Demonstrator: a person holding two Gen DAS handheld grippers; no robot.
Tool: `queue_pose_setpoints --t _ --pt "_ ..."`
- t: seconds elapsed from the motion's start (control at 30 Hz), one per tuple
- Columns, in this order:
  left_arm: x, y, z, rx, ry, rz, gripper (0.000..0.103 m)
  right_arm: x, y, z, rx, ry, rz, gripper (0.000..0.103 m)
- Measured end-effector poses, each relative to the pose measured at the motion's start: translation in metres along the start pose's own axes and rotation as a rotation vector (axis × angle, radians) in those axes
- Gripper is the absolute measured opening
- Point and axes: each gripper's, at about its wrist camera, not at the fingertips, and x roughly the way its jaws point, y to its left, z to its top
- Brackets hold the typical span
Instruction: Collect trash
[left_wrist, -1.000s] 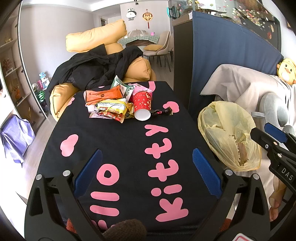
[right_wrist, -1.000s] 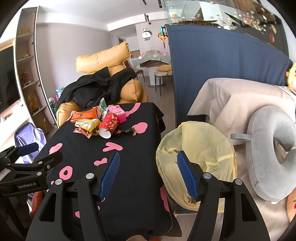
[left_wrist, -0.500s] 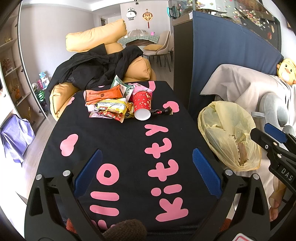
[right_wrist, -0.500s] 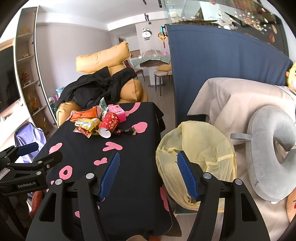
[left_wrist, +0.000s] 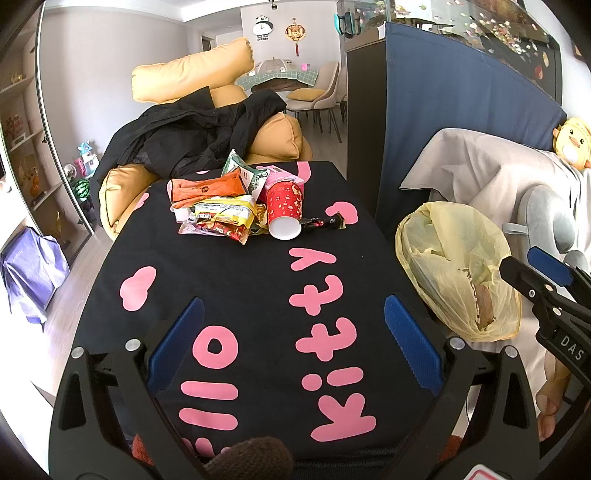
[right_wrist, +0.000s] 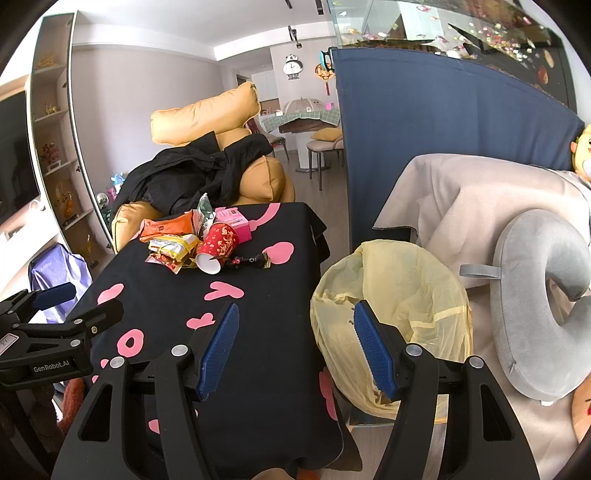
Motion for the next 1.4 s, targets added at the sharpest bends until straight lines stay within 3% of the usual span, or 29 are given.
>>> queue_pose_setpoints --t 0.43,0.73,1.13,1.3,1.4 --pt "0.000 0.002 0.000 -0.003 0.001 -0.005 0.094 0.001 0.000 0.000 -0.007 -0.002 -0.005 0.062" --pt "0.021 0.014 -0.002 -0.013 0.001 -0.085 0.094 0.022 -0.001 0.012 -0.049 -0.031 -0.039 0.062" --pt "0.079 0.120 0.044 -0.042 -0.176 -0.111 0.094 0.106 0.039 0.053 -0.135 -0.012 0.043 0.062" --pt "0.127 0.157 0.066 -0.059 -0.136 -0.085 0.094 0.161 0.068 0.063 -0.226 0.037 0.066 0.062" --pt "0.159 0.177 0.079 -0.114 -0.077 -0.113 0.094 0.202 0.077 0.072 -0.237 0.101 0.080 0.062"
